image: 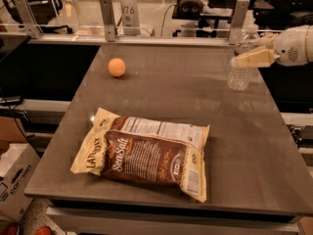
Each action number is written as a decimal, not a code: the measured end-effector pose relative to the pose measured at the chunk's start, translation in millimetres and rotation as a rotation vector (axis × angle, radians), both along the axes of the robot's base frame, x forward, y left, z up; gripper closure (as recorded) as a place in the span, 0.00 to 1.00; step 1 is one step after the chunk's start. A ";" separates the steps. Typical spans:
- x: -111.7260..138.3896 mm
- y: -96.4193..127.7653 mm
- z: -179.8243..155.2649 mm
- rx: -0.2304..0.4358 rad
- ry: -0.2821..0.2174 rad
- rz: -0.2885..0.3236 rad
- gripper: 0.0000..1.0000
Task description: Knock water bottle over
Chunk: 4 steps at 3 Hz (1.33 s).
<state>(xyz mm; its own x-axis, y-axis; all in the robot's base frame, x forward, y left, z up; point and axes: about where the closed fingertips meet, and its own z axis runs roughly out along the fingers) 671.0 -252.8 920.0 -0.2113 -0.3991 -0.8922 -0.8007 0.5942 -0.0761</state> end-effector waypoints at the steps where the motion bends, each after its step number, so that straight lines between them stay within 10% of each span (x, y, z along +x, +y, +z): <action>1: 1.9 4.9 3.0 -0.001 -0.005 0.010 0.65; 2: -4.6 11.9 11.0 -0.030 0.003 0.031 0.88; 4: -27.0 45.2 17.7 -0.329 0.114 0.148 1.00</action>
Offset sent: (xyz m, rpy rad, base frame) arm -0.0164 0.0143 0.0262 -0.0721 0.0081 0.0501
